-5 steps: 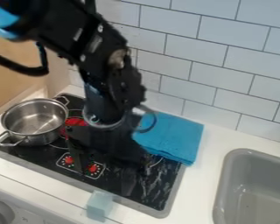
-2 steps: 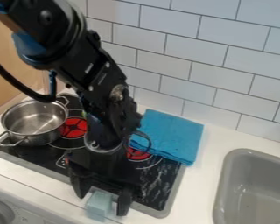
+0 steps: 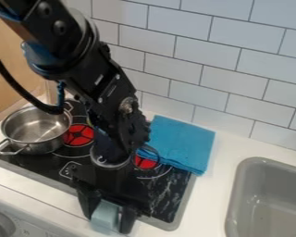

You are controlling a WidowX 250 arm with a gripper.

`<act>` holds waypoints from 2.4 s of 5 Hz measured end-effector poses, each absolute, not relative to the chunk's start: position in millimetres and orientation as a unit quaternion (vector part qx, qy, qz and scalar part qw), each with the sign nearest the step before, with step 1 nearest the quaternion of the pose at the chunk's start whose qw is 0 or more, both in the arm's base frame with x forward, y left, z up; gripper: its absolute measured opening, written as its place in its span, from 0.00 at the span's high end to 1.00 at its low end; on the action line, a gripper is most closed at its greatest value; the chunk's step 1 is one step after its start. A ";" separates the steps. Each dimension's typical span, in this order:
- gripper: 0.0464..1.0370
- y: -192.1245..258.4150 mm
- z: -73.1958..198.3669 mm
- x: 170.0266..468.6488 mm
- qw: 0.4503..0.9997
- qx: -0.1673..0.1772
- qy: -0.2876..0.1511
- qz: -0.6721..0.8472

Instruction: Placed a white cube on top of the blue cloth

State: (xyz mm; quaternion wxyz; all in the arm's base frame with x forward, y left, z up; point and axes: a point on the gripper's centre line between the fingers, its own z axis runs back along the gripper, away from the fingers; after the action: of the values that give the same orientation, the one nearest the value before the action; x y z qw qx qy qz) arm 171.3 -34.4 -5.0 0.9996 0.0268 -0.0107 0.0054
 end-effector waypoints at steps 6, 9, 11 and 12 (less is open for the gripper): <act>0.58 -42.0 74.2 213.1 0.994 0.031 -0.107 -0.006; 0.58 -52.7 70.6 306.7 0.991 -0.011 -0.123 -0.048; 0.58 -65.6 40.3 341.7 0.992 -0.027 -0.095 -0.076; 0.58 -67.0 24.4 343.2 0.993 -0.028 -0.074 -0.086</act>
State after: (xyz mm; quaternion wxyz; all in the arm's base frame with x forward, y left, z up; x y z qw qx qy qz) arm 343.2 -67.0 24.4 0.9932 -0.0280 -0.0741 -0.0858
